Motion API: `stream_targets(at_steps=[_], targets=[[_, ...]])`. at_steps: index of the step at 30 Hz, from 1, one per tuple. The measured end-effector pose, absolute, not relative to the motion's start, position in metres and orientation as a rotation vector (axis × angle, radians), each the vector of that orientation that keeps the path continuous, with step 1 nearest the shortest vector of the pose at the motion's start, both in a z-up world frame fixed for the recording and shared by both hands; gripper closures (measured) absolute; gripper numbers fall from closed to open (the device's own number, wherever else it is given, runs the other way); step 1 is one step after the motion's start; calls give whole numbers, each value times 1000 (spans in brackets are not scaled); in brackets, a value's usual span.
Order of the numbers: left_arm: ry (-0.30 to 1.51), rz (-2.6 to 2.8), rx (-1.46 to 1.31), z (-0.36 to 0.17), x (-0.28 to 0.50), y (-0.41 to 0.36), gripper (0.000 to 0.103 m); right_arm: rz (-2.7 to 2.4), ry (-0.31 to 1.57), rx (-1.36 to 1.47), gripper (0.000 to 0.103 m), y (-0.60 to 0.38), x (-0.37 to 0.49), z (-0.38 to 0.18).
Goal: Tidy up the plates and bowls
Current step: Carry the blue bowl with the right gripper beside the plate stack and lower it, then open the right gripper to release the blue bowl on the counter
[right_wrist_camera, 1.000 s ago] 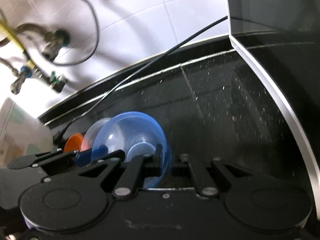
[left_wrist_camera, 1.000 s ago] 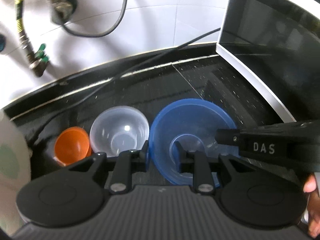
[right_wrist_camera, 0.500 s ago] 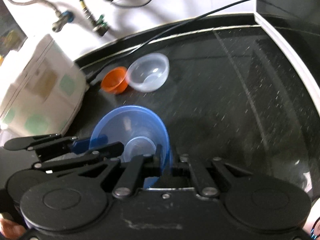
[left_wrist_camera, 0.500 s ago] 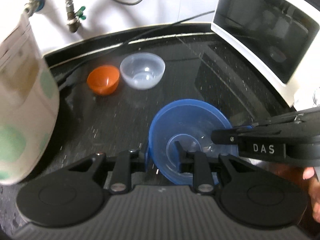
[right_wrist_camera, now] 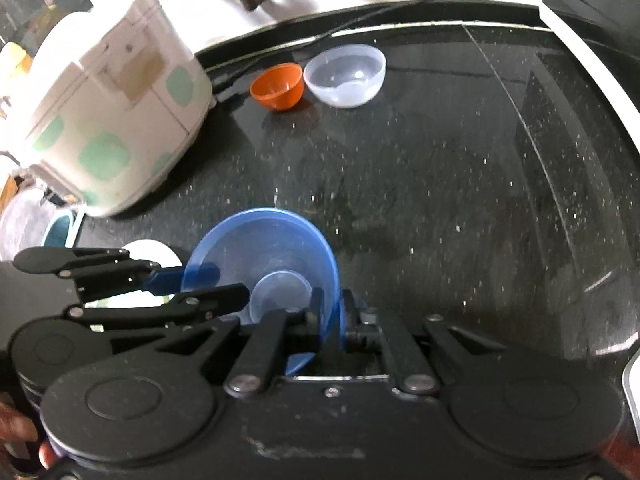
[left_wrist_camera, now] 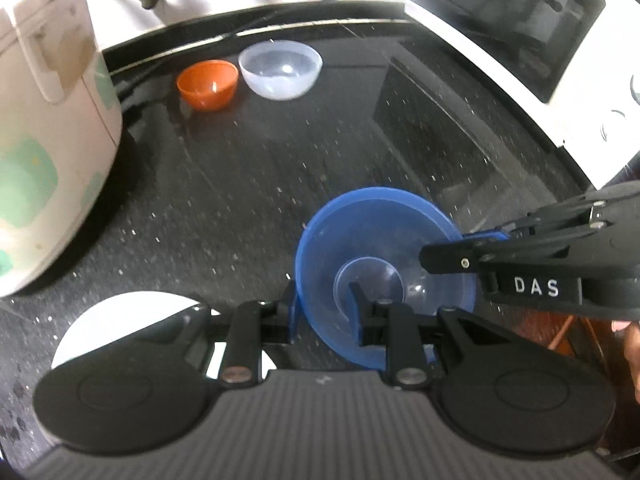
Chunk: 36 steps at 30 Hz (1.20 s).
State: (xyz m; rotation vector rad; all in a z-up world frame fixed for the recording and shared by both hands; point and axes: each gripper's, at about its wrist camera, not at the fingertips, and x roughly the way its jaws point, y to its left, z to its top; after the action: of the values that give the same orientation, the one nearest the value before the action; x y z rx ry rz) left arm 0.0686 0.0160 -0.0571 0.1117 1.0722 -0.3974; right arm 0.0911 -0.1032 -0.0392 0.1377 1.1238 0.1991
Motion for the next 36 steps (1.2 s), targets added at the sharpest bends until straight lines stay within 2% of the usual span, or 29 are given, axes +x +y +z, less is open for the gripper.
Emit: stream_targets(at_steps=[17,20,22,24,25,26,29,30,33,36], targets=[[1128,-463,144,-75,62,-13,79,173,1194,136,95,-131,72,-45],[1122,-465,151,-76,62,-17,75,175,1201,143,92,-137,69,-44],[1110,-461,159,-75,61,-18,59,176,1194,150,76,-137,70,-44],[1071,-443,175,-72,59,-18,28,168,1171,148,33,-136,68,-40],[1056,-436,180,-70,58,-18,23,159,1151,131,27,-136,67,-37],[1039,-426,185,-68,58,-16,15,152,1132,111,21,-136,67,-34],[1018,-410,167,-61,59,-11,4,134,1115,93,18,-137,68,-30],[1011,-403,157,-59,59,-8,0,127,1113,95,10,-138,68,-29],[989,-398,128,-52,60,-2,0,106,1081,94,1,-142,67,-22],[974,-389,117,-46,60,2,0,106,1061,98,0,-145,66,-16]])
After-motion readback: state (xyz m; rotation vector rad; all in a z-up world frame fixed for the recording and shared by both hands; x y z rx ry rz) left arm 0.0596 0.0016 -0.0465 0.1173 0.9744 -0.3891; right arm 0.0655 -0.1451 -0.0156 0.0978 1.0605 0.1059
